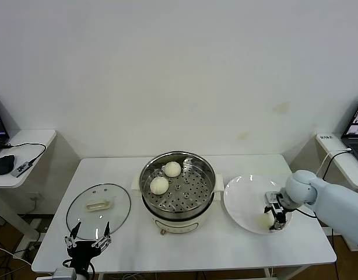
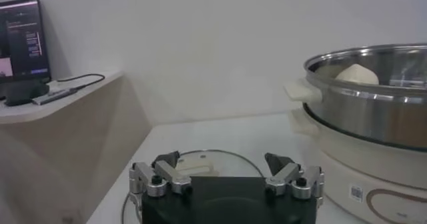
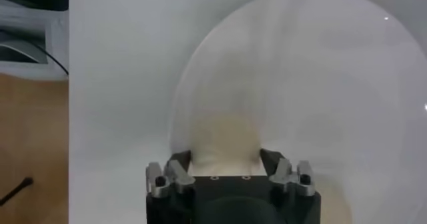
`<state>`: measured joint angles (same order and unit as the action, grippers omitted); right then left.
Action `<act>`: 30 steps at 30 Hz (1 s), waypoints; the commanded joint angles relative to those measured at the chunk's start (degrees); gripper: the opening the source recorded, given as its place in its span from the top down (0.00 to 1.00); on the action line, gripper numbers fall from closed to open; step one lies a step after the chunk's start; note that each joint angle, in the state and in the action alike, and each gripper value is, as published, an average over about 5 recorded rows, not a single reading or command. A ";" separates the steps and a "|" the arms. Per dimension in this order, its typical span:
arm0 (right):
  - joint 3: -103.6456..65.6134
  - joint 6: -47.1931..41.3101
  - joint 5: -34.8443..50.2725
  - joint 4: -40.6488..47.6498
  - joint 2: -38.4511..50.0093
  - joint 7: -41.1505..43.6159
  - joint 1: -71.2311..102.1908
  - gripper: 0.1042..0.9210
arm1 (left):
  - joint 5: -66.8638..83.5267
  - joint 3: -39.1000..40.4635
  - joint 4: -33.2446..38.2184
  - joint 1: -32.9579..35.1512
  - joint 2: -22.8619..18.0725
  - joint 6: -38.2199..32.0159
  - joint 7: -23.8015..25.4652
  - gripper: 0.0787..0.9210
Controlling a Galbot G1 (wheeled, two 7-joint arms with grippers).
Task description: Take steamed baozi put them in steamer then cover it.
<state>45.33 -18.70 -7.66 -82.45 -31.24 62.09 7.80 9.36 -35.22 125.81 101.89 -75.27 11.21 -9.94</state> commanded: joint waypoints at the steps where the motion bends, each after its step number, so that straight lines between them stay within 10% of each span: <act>1: -0.34 -0.37 0.71 0.38 -0.09 0.37 -1.07 0.40 | -0.02 -0.01 0.21 0.06 0.00 0.01 -0.01 0.12; 17: 3.06 -0.64 9.35 -1.08 1.06 2.67 -23.90 0.40 | 0.12 0.14 0.73 -0.11 0.60 -0.08 0.09 0.12; 30: 16.69 -0.80 19.09 -1.47 -14.94 -1.55 -44.52 0.40 | 0.15 -0.33 1.39 0.00 0.61 -0.09 0.10 0.12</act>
<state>54.58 -19.54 5.00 -83.74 -36.15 63.09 -22.99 9.55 -35.47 127.09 101.86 -74.68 11.15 -9.83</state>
